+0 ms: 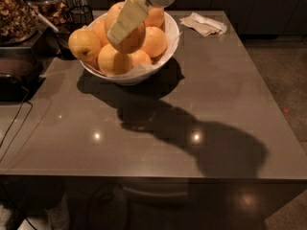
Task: Pick orange from white bowl
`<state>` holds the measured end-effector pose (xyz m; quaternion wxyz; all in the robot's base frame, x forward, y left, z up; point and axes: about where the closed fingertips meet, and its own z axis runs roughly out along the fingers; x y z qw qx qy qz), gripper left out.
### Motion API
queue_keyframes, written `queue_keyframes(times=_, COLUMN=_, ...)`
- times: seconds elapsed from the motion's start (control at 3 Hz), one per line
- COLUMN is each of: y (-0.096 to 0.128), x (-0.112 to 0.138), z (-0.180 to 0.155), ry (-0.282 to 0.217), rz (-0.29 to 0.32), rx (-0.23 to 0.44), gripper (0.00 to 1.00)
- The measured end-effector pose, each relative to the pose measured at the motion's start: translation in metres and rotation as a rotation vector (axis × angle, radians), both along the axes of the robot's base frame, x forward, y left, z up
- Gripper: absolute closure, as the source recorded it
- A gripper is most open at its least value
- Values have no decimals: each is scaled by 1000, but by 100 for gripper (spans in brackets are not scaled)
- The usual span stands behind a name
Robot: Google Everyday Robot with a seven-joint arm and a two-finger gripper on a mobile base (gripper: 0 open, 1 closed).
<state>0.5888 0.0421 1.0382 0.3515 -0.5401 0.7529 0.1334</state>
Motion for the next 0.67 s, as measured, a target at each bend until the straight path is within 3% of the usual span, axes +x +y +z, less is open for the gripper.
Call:
queue_keyframes(times=0.33, y=-2, x=-23, z=-1, ry=12, rz=-53, rx=-27, gripper=100)
queue_keyframes(times=0.67, y=-3, x=-25, z=0, ry=14, rz=-62, rx=-27, gripper=100)
